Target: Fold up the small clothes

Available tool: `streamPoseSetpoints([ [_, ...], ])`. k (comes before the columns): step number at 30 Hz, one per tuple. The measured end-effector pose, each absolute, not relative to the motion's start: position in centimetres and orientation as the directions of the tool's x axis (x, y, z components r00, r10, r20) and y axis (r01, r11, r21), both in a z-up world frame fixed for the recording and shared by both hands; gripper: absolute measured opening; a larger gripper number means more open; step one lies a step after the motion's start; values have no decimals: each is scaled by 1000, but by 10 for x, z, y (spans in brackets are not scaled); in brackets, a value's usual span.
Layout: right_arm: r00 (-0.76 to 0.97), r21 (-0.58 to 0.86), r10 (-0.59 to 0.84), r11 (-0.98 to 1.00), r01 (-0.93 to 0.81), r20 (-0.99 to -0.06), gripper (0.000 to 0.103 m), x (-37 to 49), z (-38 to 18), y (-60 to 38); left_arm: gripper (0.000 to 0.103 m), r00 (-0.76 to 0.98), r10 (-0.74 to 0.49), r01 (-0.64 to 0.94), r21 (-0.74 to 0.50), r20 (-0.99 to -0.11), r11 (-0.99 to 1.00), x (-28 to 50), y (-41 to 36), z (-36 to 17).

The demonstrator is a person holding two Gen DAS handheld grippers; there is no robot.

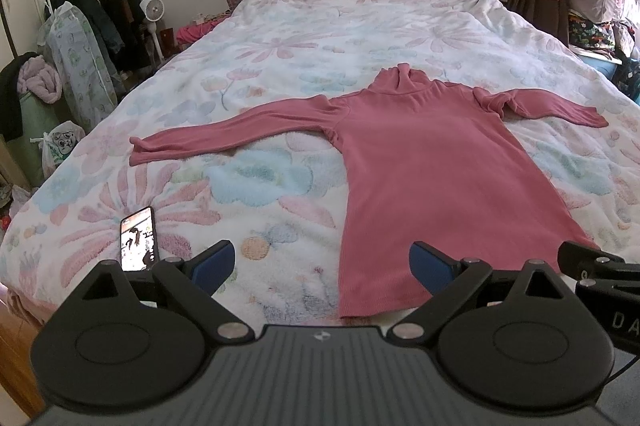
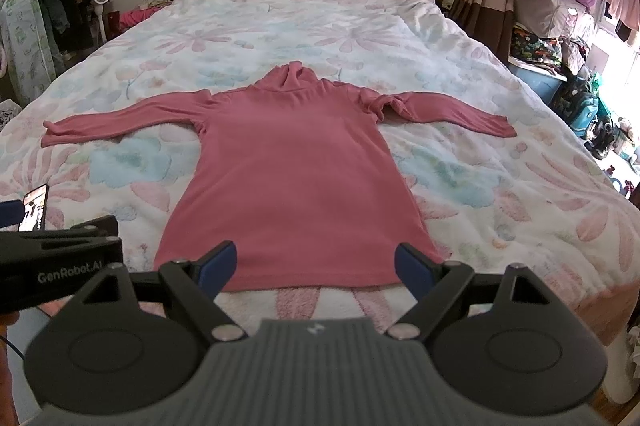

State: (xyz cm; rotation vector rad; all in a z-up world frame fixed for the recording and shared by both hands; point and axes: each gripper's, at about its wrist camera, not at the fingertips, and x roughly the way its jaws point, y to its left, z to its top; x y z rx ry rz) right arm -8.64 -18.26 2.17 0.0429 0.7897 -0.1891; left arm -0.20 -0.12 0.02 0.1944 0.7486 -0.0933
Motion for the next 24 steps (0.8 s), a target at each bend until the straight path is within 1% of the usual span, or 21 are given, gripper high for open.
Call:
streamPoseSetpoints([
  [19, 684, -26, -146, 983, 183, -715, 82, -85, 21, -185, 103, 729, -17, 153, 139, -684, 978, -2, -1, -1],
  [24, 681, -6, -129, 984, 180, -721, 82, -80, 20, -188, 103, 728, -65, 188, 107, -683, 976, 0, 1, -4],
])
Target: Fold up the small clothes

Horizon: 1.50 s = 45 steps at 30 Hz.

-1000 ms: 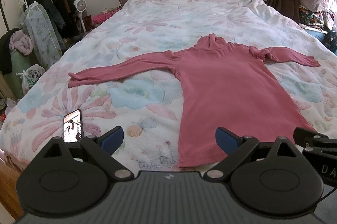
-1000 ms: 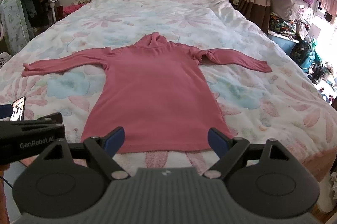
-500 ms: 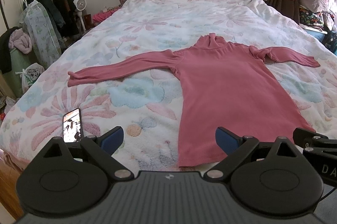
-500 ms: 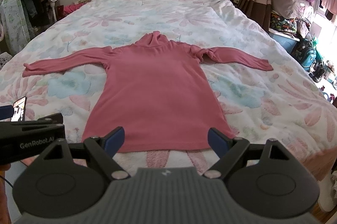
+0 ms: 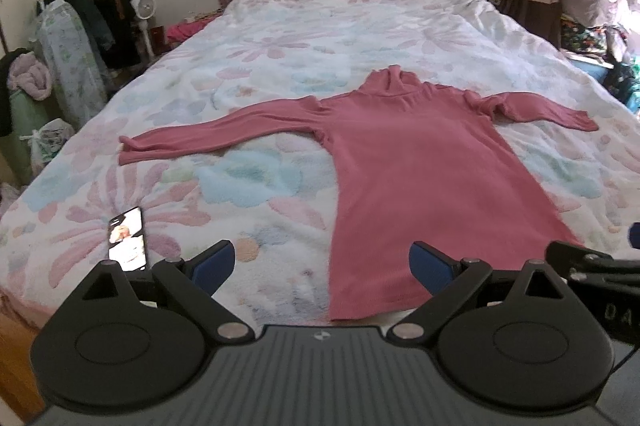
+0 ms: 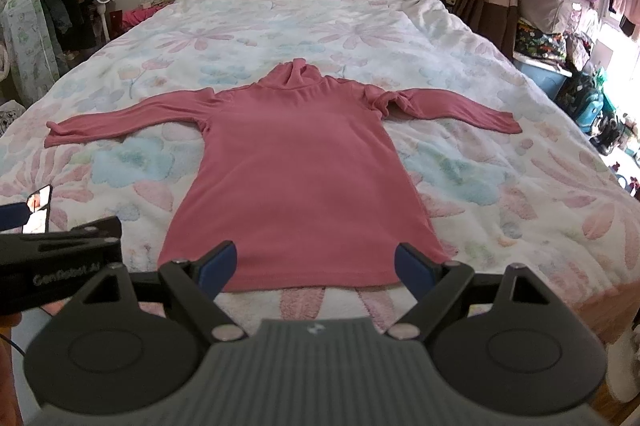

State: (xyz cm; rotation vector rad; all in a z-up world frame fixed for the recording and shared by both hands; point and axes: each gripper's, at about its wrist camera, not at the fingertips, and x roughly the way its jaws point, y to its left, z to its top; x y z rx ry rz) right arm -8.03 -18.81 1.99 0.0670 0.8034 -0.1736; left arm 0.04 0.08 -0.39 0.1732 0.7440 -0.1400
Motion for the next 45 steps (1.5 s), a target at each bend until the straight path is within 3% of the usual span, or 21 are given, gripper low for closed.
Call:
streamPoseSetpoints([
  [5, 727, 29, -98, 987, 160, -680, 82, -63, 20, -202, 102, 704, -181, 243, -7, -687, 970, 28, 16, -10],
  [8, 774, 29, -92, 990, 142, -627, 82, -47, 19, -214, 96, 683, -236, 215, -119, -691, 969, 56, 36, -16],
  [13, 824, 91, 17, 995, 41, -566, 82, -11, 5, -248, 61, 672, -260, 175, -192, -694, 966, 111, 74, -33],
  [16, 809, 100, 26, 994, 40, -587, 82, 24, -9, -265, 52, 681, -261, 125, -243, -684, 962, 154, 108, -45],
  [23, 749, 163, 28, 981, 108, -662, 82, 101, -38, -300, 52, 742, -164, -109, -359, -650, 927, 258, 225, -67],
  [30, 716, 185, 30, 973, 140, -697, 82, 154, -70, -305, 52, 710, 31, -354, -319, -703, 879, 330, 327, -108],
  [34, 690, 220, 32, 957, 187, -723, 82, 178, -95, -308, 50, 675, -2, -431, -396, -738, 811, 362, 370, -138],
  [37, 674, 223, 32, 954, 198, -738, 74, 200, -109, -309, 50, 643, 39, -533, -410, -765, 740, 381, 390, -162],
  [39, 676, 211, 19, 956, 203, -737, 62, 212, -112, -308, 47, 648, 52, -568, -437, -760, 697, 384, 399, -173],
  [42, 677, 203, 19, 960, 193, -736, 59, 222, -114, -305, 16, 696, 40, -554, -500, -717, 666, 379, 401, -172],
  [43, 675, 199, 21, 962, 188, -738, 59, 225, -115, -304, 9, 708, 31, -541, -513, -706, 667, 377, 399, -168],
  [45, 666, 189, 25, 966, 175, -746, 59, 229, -118, -301, 5, 738, 8, -494, -531, -675, 689, 374, 390, -155],
])
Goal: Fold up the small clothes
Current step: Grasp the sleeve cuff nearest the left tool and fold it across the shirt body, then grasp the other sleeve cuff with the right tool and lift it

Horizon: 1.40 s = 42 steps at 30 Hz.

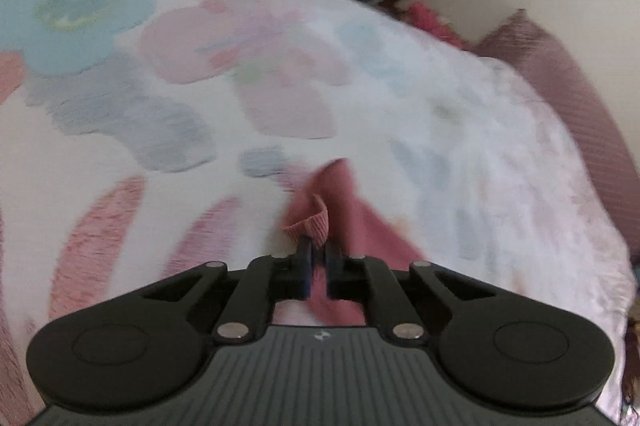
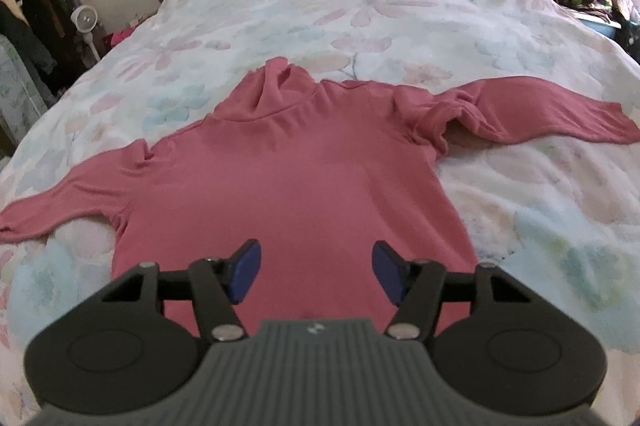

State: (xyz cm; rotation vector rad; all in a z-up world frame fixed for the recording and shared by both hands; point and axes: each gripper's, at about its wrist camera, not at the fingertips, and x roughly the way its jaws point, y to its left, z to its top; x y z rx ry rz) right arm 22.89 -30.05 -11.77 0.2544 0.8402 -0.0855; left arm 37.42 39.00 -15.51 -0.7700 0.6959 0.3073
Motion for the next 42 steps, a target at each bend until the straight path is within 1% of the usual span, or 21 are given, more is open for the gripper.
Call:
streamPoseSetpoints([
  [3, 657, 159, 24, 976, 147, -753, 59, 236, -120, -297, 5, 784, -2, -402, -511, -621, 760, 365, 364, -116],
  [5, 659, 145, 25, 981, 128, -752, 59, 241, -118, -295, 5, 809, 0, -324, -446, -587, 835, 358, 336, -82],
  [8, 668, 167, 54, 980, 106, -742, 59, 245, -113, -298, 5, 841, -50, -188, -377, -538, 907, 347, 288, -33],
  [11, 676, 196, 91, 977, 80, -731, 59, 248, -106, -301, 5, 861, -112, -38, -282, -496, 959, 337, 219, 16],
  [13, 682, 215, 116, 975, 62, -722, 59, 251, -102, -303, 5, 860, -148, 48, -210, -488, 976, 335, 169, 32],
  [15, 684, 233, 135, 971, 52, -717, 59, 253, -98, -307, 5, 855, -204, 141, -165, -477, 976, 331, 118, 43],
  [17, 682, 240, 144, 969, 48, -717, 59, 256, -95, -311, 5, 845, -244, 226, -96, -476, 969, 323, 63, 43],
  [19, 679, 237, 140, 970, 51, -721, 59, 258, -94, -316, 5, 809, -305, 300, -92, -503, 949, 323, 20, 30],
  [21, 678, 227, 129, 972, 57, -724, 59, 261, -95, -322, 5, 748, -373, 380, -107, -549, 919, 322, -18, 8],
  [24, 671, 233, 120, 969, 81, -732, 59, 265, -100, -333, 5, 663, -420, 477, -83, -619, 875, 318, -67, -31],
  [25, 666, 240, 118, 966, 94, -737, 59, 267, -103, -338, 5, 622, -439, 508, -92, -649, 856, 315, -80, -50],
  [29, 636, 281, 142, 952, 123, -759, 59, 272, -118, -350, 8, 470, -448, 560, -136, -760, 817, 300, -105, -104],
  [30, 628, 288, 150, 950, 123, -764, 59, 273, -122, -351, 12, 435, -443, 571, -140, -784, 809, 295, -106, -117],
  [31, 621, 294, 160, 948, 120, -767, 59, 274, -125, -351, 21, 412, -445, 577, -151, -795, 803, 292, -102, -124],
  [32, 618, 302, 171, 947, 113, -767, 59, 275, -128, -350, 26, 395, -451, 581, -163, -800, 797, 290, -96, -128],
  [34, 618, 325, 207, 942, 84, -759, 59, 277, -131, -345, 46, 386, -465, 574, -187, -797, 797, 288, -82, -125],
  [36, 617, 345, 239, 937, 57, -749, 59, 282, -132, -338, 56, 388, -500, 564, -230, -774, 793, 280, -58, -111],
  [39, 619, 372, 292, 928, 1, -729, 59, 295, -132, -323, 57, 403, -520, 548, -257, -753, 796, 280, -30, -95],
  [42, 620, 374, 331, 925, -65, -711, 59, 313, -133, -307, 58, 482, -465, 495, -207, -743, 844, 282, -5, -82],
])
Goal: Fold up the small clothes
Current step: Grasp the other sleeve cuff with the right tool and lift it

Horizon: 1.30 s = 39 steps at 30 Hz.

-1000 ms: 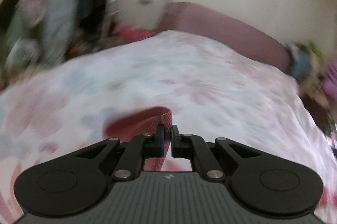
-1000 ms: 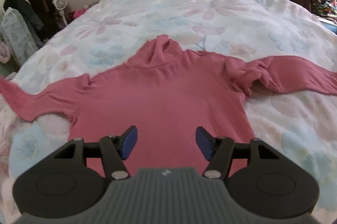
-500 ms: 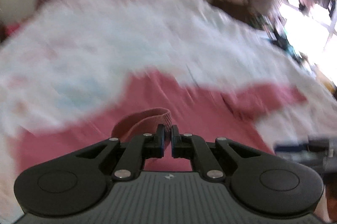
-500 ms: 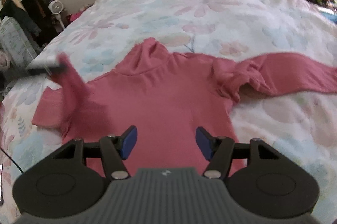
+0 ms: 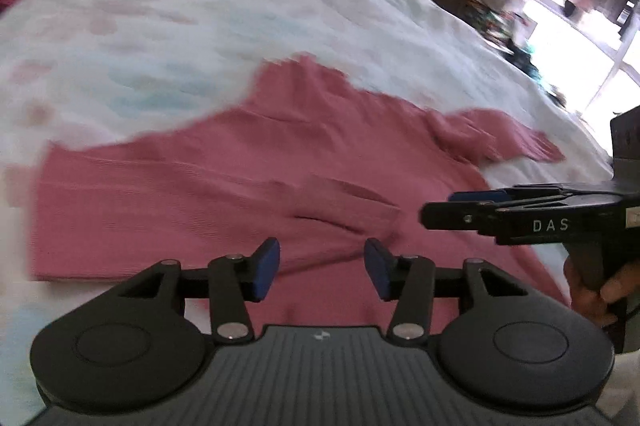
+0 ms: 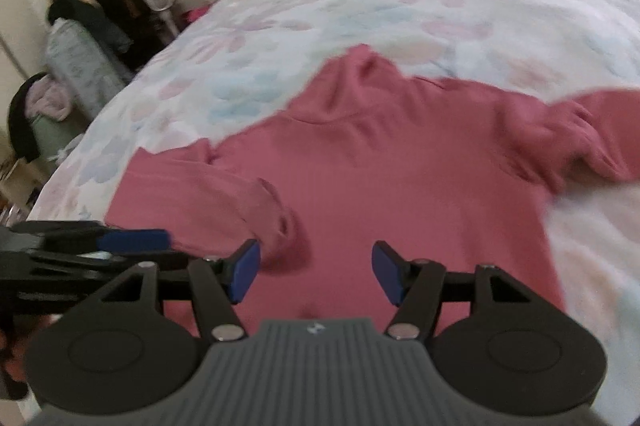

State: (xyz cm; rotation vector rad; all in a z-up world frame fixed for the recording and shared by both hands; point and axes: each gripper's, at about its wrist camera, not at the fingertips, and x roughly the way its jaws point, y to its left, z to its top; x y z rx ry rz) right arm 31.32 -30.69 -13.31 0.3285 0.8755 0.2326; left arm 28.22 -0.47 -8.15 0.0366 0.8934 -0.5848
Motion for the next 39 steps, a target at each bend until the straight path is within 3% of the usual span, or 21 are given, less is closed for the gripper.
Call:
streamPoseSetpoints([
  [8, 568, 426, 420, 895, -131, -708, 61, 381, -148, -270, 58, 590, -297, 275, -159, -750, 948, 301, 77, -82],
  [10, 535, 424, 431, 894, -144, -727, 34, 393, -157, -261, 58, 601, -272, 232, -162, -751, 959, 301, 91, -83],
  [11, 522, 417, 427, 897, -145, -738, 4, 396, -159, -256, 58, 606, -262, 216, -161, -751, 963, 302, 97, -83],
  [12, 518, 409, 421, 901, -145, -745, 0, 397, -159, -254, 58, 613, -254, 206, -159, -748, 966, 301, 101, -83],
  [20, 715, 336, 390, 914, -226, -580, 0, 387, -38, -273, 58, 652, -194, 139, -135, -733, 981, 314, 115, -90],
  [24, 820, 334, 318, 928, -166, -476, 0, 377, 28, -324, 58, 652, -209, 146, -150, -729, 978, 320, 110, -93],
  [27, 856, 337, 249, 937, -94, -454, 0, 369, 55, -367, 58, 644, -229, 166, -159, -730, 973, 327, 101, -98],
  [35, 813, 300, 63, 943, 141, -579, 0, 367, -1, -447, 58, 566, -366, 92, -384, -739, 919, 372, 85, -122],
  [39, 804, 362, 84, 917, 169, -589, 0, 372, -26, -467, 57, 516, -429, 25, -488, -741, 872, 405, 76, -140],
])
